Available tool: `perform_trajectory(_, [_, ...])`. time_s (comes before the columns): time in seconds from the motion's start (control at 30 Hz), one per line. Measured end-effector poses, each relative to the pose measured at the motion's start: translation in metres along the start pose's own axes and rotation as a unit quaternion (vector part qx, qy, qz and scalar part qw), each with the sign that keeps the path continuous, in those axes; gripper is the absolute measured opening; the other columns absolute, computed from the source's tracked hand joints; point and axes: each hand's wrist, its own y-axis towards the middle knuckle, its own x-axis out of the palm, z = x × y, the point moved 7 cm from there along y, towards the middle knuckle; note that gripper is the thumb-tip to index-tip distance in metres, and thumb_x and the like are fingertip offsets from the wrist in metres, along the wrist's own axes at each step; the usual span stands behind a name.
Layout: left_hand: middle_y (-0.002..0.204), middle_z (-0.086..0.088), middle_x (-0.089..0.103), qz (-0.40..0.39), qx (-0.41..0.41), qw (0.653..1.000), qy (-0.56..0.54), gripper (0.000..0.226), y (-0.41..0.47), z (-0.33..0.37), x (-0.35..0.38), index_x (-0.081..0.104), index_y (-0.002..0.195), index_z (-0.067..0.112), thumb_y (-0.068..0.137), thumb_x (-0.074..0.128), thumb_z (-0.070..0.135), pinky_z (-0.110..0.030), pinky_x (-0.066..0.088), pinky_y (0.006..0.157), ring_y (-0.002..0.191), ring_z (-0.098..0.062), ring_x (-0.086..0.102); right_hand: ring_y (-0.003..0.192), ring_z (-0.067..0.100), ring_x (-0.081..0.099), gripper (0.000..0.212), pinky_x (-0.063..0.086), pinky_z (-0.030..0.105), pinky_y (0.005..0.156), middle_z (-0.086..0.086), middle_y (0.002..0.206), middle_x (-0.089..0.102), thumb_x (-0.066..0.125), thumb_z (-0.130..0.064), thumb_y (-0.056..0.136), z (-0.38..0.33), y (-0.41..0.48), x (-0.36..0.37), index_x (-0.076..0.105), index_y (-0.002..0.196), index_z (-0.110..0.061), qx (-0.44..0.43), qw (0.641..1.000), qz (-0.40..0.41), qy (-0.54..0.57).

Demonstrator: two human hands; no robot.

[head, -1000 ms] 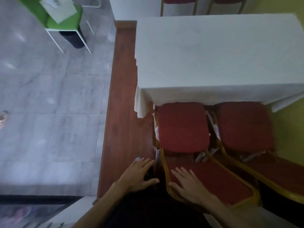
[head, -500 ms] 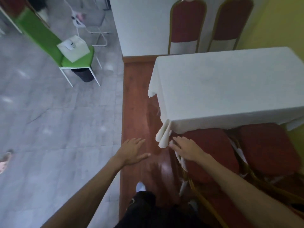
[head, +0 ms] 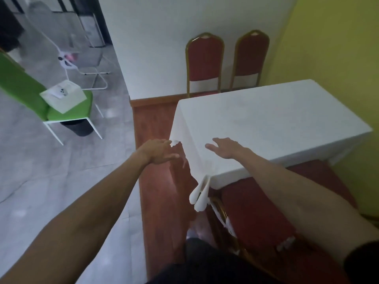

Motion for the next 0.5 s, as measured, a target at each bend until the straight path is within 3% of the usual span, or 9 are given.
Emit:
perform_trajectory(0.1, [0.140,-0.004,0.055,-0.010,0.007,1.000,0.013,0.078,0.048,-0.019,-0.016,0.047,0.138,0.020,0.087,0.037,0.078,-0.048,0.045,0.100,0.125,-0.029,0.054,0.144,0.029,0.032,0.086,0.026,0.053,0.114,0.004,0.159,0.033,0.023,-0.079,0.092,0.013,0.025,-0.021,0.023,0.156,-0.022,0.030,1.000,0.008,-0.002])
perform_trajectory(0.2, [0.128,0.000,0.061,-0.003,0.022,0.999,0.029,0.101,0.107,-0.038,-0.033,0.050,0.130,0.027,0.068,0.015,0.098,-0.050,0.050,0.091,0.114,-0.026,0.060,0.145,0.031,0.030,0.087,0.023,0.054,0.115,0.005,0.160,0.031,0.024,-0.079,0.092,0.022,0.058,-0.044,0.022,0.157,-0.021,0.052,0.998,0.020,0.019])
perform_trajectory(0.37, [0.142,-0.003,0.053,0.004,0.044,0.999,0.027,0.105,0.190,-0.059,-0.058,0.041,0.143,0.020,0.071,0.018,0.093,-0.051,0.044,0.102,0.126,-0.029,0.053,0.144,0.032,0.032,0.091,0.026,0.054,0.115,0.007,0.159,0.032,0.024,-0.082,0.088,0.034,0.130,-0.089,0.023,0.157,-0.022,0.081,0.995,0.039,0.046])
perform_trajectory(0.5, [0.142,0.000,0.052,-0.006,0.056,0.998,0.027,0.105,0.253,-0.093,-0.059,0.038,0.143,0.027,0.068,0.015,0.097,-0.052,0.046,0.099,0.124,-0.026,0.055,0.143,0.032,0.033,0.093,0.026,0.054,0.115,0.006,0.159,0.033,0.025,-0.084,0.087,0.043,0.187,-0.114,0.024,0.157,-0.022,0.091,0.993,0.043,0.060])
